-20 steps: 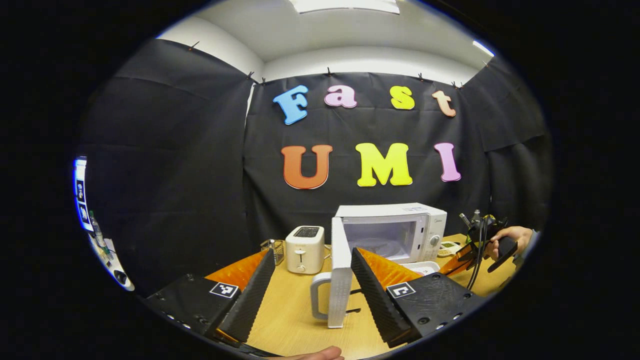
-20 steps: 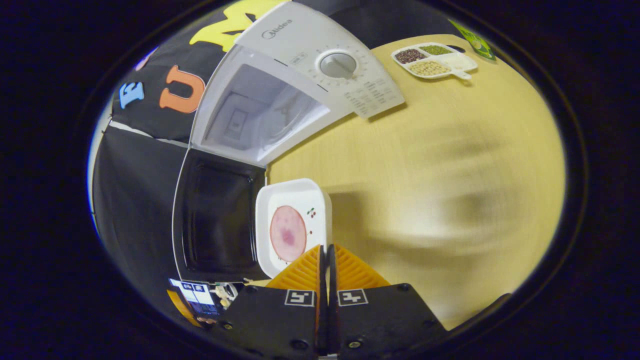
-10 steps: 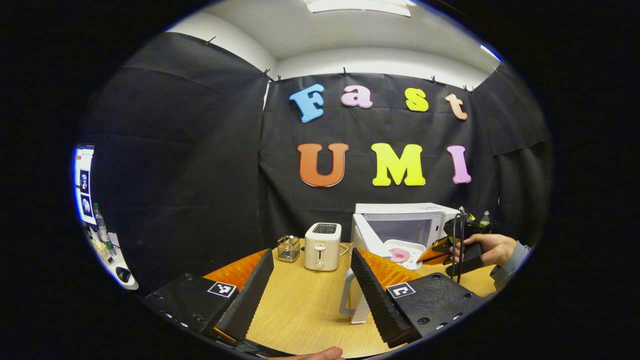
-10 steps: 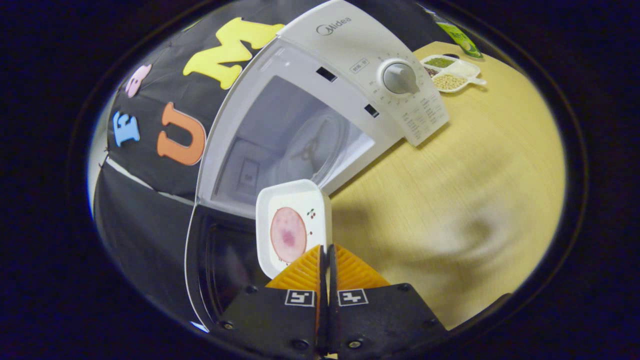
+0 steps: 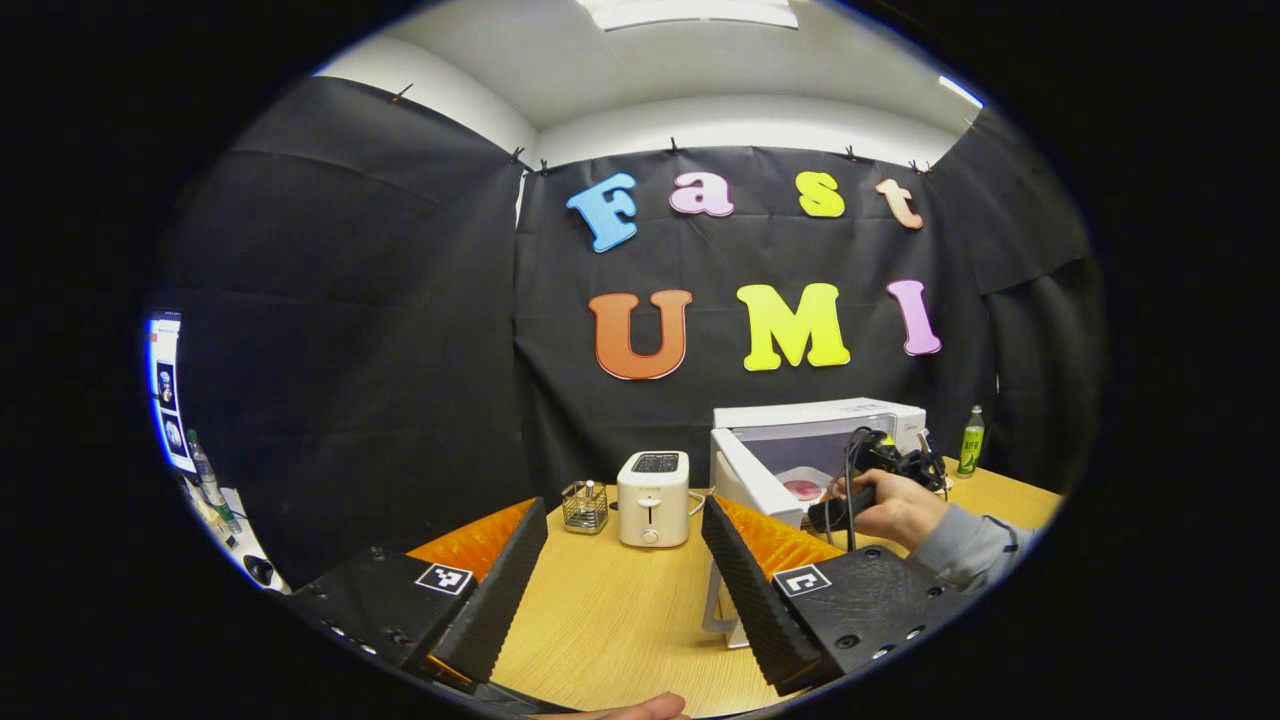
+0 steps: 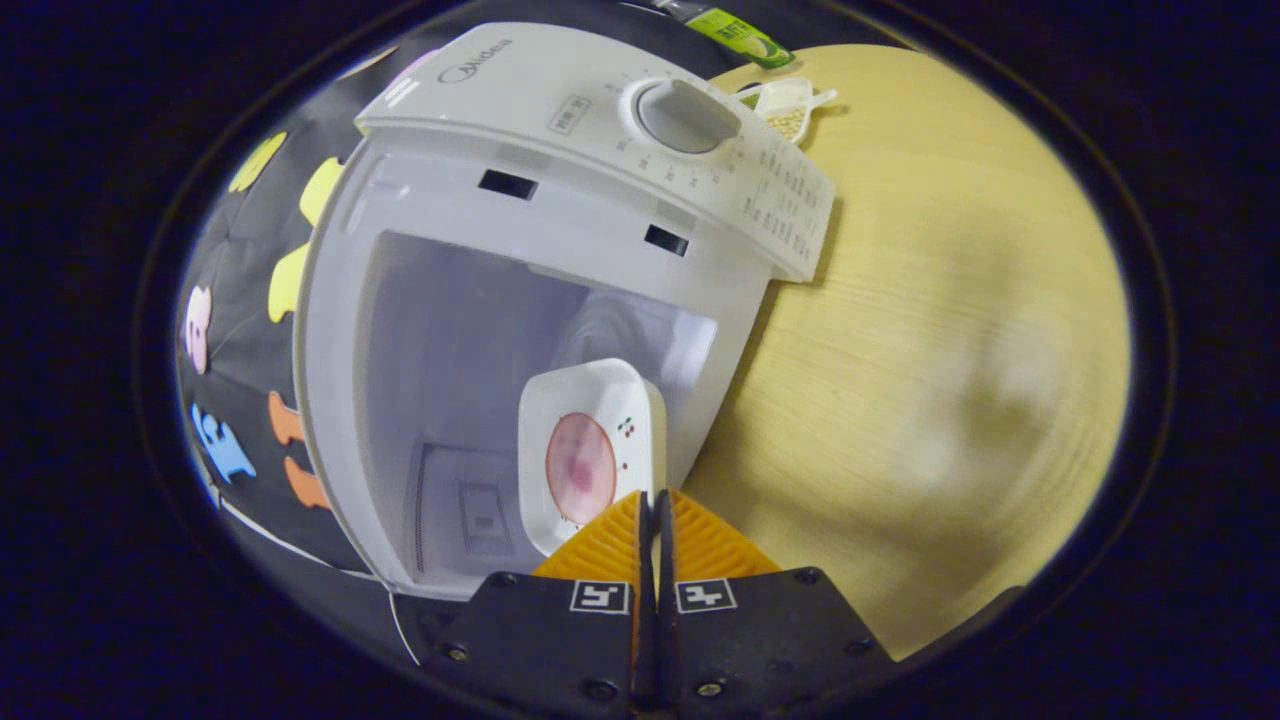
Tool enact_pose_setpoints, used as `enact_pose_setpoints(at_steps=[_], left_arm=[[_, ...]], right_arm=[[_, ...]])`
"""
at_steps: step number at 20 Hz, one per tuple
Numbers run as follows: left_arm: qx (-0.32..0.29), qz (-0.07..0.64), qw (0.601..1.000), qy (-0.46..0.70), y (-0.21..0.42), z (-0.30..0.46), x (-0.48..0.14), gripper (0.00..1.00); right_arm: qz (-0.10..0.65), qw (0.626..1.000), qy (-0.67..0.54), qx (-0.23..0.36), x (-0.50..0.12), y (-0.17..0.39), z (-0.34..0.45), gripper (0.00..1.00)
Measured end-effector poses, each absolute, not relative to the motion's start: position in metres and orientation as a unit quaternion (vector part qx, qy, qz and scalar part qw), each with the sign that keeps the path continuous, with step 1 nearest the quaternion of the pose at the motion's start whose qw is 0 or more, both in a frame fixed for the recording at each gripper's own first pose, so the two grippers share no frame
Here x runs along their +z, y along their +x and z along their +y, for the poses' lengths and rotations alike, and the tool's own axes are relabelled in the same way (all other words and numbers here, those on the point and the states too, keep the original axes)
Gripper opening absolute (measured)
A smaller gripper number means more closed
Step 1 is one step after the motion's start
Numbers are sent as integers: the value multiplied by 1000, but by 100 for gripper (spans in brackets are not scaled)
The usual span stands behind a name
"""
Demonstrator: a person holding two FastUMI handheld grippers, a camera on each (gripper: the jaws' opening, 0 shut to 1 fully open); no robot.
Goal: Open the microwave oven with the left hand, put the food in, and close the microwave oven.
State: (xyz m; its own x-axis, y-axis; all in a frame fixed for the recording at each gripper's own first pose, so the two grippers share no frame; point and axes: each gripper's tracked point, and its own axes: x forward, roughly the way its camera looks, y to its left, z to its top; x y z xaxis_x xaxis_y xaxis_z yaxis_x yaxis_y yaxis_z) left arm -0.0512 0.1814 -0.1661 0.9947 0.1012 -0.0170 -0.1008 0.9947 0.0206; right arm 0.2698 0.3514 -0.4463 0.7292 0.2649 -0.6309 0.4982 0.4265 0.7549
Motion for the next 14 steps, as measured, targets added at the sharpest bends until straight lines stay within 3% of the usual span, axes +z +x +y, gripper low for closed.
enact_pose_setpoints(at_steps=[1, 6, 14], left_arm=[[50, 11, 999, 13, -51, 181, -169, 93], [65, 3, 997, 31, -49, 189, -169, 92], [90, 16, 996, 9, -47, 201, -189, 94]], right_arm=[[353, 763, 536, -73, -448, 277, 358, 0], [283, 796, 528, -87, -453, 312, 366, 6], [224, 813, 532, -74, -449, 332, 369, 9]])
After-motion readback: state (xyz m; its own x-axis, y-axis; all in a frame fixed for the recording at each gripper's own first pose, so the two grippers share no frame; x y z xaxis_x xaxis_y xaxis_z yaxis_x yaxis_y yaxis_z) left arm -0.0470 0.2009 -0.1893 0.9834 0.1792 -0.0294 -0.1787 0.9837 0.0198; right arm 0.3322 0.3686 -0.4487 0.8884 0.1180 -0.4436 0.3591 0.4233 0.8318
